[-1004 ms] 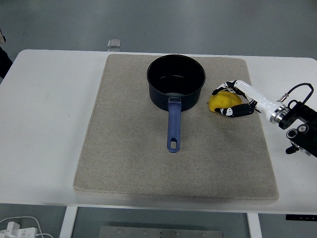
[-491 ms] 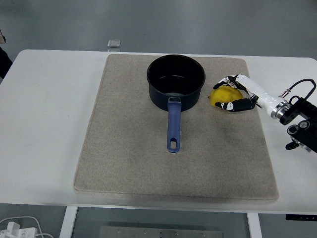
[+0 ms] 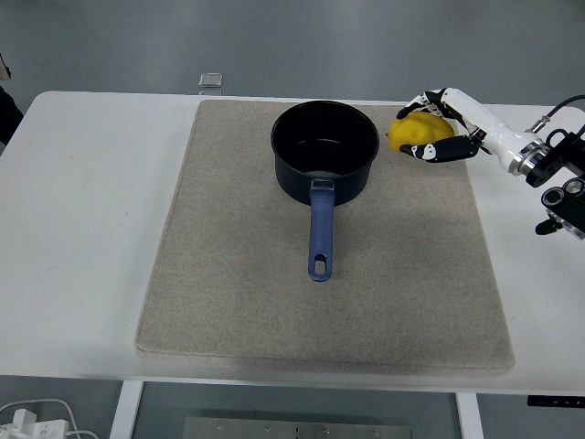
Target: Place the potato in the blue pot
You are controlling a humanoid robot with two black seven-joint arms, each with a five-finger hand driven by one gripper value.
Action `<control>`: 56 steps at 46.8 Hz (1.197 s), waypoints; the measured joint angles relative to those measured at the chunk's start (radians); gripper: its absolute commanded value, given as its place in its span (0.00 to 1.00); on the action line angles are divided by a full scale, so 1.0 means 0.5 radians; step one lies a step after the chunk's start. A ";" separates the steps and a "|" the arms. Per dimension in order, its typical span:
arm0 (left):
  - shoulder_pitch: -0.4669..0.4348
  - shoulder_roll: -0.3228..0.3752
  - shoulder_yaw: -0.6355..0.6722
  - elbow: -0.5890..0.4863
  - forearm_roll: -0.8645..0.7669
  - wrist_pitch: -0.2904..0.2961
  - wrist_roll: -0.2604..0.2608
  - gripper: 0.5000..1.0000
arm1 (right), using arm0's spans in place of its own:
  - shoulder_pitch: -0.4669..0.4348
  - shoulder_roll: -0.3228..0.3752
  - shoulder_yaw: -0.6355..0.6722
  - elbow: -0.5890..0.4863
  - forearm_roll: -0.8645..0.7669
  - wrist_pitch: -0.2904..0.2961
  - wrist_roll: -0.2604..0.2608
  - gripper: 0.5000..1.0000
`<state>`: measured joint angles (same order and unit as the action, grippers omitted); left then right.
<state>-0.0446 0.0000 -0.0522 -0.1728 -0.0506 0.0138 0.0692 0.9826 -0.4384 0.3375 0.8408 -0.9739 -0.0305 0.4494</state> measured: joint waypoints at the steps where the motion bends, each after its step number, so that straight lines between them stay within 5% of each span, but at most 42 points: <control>1: 0.000 0.000 0.000 -0.001 0.000 0.000 0.000 1.00 | 0.012 0.004 0.000 0.000 0.000 0.005 -0.003 0.00; 27: 0.000 0.000 0.000 -0.014 0.000 -0.009 -0.001 1.00 | 0.322 0.211 -0.237 -0.049 0.137 -0.003 -0.047 0.00; 56: 0.000 0.000 -0.003 -0.010 0.000 -0.009 0.000 1.00 | 0.442 0.668 -0.291 -0.369 0.178 -0.004 -0.052 0.00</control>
<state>-0.0443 0.0000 -0.0537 -0.1780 -0.0507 0.0091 0.0690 1.2035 -0.1043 0.1918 0.6561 -0.8849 -0.0322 0.4232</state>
